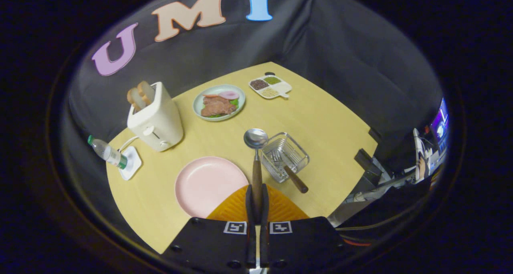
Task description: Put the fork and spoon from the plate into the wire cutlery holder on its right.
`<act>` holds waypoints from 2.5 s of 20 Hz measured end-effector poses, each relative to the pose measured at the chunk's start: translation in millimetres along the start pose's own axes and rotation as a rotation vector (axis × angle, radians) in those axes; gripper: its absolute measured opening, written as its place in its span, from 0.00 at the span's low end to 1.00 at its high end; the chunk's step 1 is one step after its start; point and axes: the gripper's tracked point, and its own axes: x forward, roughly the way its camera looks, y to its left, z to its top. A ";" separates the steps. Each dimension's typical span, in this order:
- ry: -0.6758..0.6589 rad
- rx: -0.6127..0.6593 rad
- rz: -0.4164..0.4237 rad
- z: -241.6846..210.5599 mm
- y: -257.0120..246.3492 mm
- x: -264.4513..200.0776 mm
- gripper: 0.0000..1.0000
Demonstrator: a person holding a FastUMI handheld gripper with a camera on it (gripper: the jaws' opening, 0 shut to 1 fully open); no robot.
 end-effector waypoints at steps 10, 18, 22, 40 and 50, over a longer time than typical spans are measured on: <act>0.211 0.151 -0.092 -8.0 -32.0 25.4 0.08; 0.285 0.136 -0.070 4.1 -34.4 48.8 0.28; 0.262 0.134 -0.043 14.4 -32.7 51.8 0.70; 0.030 -0.162 0.032 56.1 -33.5 17.3 1.00; -0.492 -0.340 0.216 123.6 7.1 -29.7 1.00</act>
